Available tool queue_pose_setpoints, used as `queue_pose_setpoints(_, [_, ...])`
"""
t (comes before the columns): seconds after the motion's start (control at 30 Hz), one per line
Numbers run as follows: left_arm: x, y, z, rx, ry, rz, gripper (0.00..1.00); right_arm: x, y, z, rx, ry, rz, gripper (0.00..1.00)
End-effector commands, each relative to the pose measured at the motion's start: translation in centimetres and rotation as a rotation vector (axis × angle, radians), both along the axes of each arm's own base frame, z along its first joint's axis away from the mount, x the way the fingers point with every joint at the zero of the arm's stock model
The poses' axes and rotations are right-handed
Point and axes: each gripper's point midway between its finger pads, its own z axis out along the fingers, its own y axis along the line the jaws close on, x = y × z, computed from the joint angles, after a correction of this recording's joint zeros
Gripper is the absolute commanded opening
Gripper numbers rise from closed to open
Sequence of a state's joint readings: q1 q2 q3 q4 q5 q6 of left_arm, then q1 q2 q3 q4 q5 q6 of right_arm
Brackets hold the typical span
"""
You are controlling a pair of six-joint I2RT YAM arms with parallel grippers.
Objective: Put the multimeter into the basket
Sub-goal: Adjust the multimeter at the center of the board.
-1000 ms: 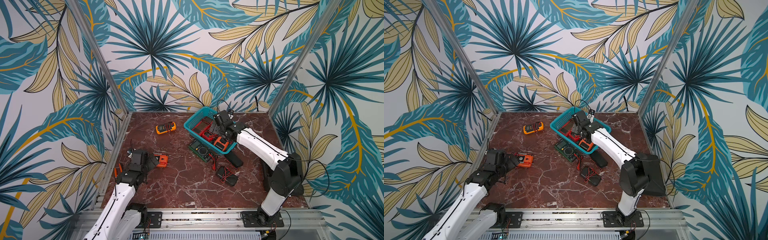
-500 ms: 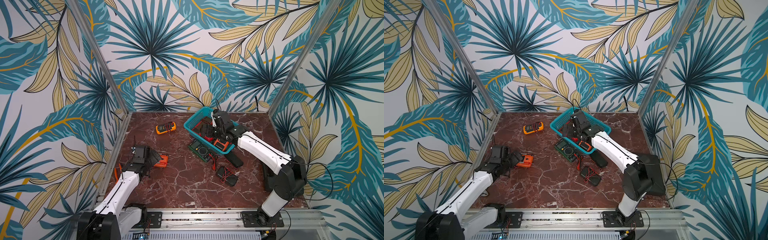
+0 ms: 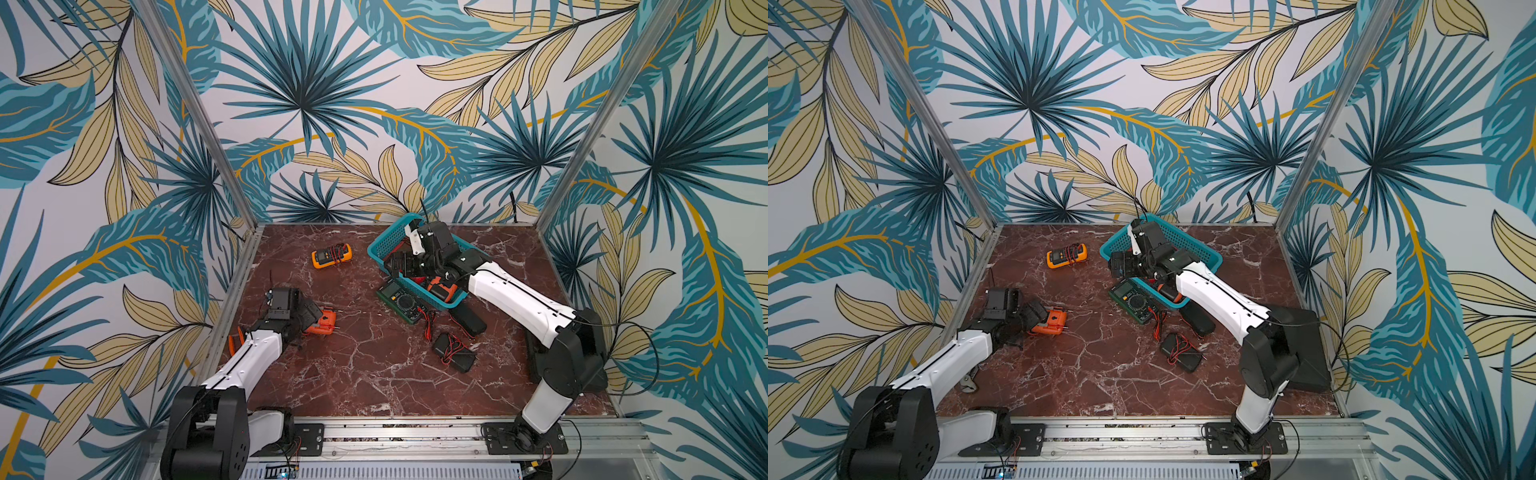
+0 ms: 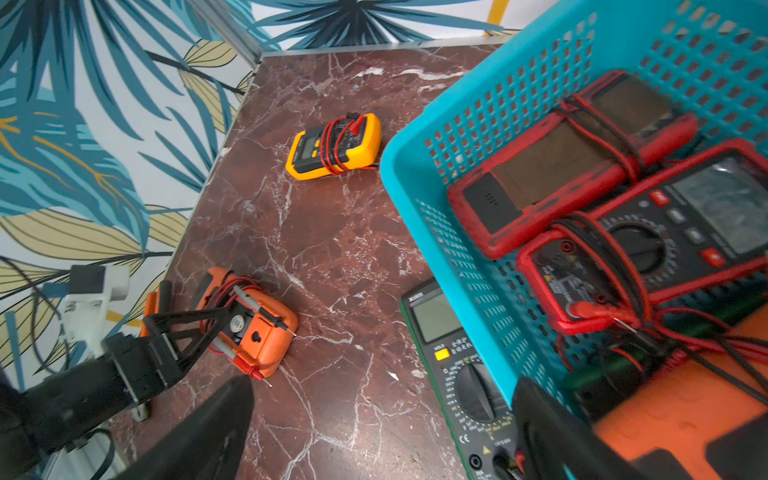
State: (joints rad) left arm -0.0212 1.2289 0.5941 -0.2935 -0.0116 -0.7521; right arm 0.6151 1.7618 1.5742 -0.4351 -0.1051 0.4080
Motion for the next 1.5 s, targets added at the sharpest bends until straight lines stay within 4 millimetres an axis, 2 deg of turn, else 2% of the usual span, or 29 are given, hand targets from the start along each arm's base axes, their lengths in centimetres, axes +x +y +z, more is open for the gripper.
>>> queue_pose_setpoints(0.0, [3.0,-1.0,2.1,0.010,-0.100,-0.118,1.00,-0.4,2.5,-1.5,0.012,0.039,0.087,0.99])
queue_pose_setpoints(0.23, [6.0,-3.0,2.4,-0.027,-0.124,-0.253,1.00,-1.1,6.4,-4.0,0.048,0.118,0.178,0.99])
queue_pose_setpoints(0.43, [8.0,-6.9,3.3,-0.206,-0.211,-0.396,1.00,-1.8,8.3,-6.9,0.110,0.215,0.196,0.95])
queue_pose_setpoints(0.5, [8.0,-6.7,3.3,-0.205,-0.207,-0.376,1.00,-2.1,8.9,-7.6,0.125,0.237,0.200,0.94])
queue_pose_setpoints(0.7, [5.8,-2.9,3.1,-0.088,-0.126,-0.191,0.99,-2.8,10.3,-9.5,0.140,0.287,0.195,0.91])
queue_pose_setpoints(0.8, [4.3,-2.0,2.8,-0.070,-0.094,-0.150,0.97,-2.9,11.0,-10.3,0.157,0.307,0.184,0.89])
queue_pose_setpoints(0.97, [1.7,-0.6,2.0,-0.043,-0.033,-0.080,0.87,-3.3,12.5,-11.5,0.193,0.341,0.180,0.88])
queue_pose_setpoints(1.03, [1.1,-0.3,1.6,-0.035,-0.021,-0.070,0.84,-3.0,13.6,-11.3,0.229,0.325,0.189,0.88])
queue_pose_setpoints(1.2, [0.2,-0.9,0.2,-0.061,0.014,-0.096,0.71,-3.1,15.1,-12.7,0.245,0.352,0.192,0.86])
queue_pose_setpoints(1.47, [1.0,-2.7,-0.6,-0.140,0.002,-0.175,0.56,-3.3,16.9,-15.1,0.261,0.394,0.193,0.83])
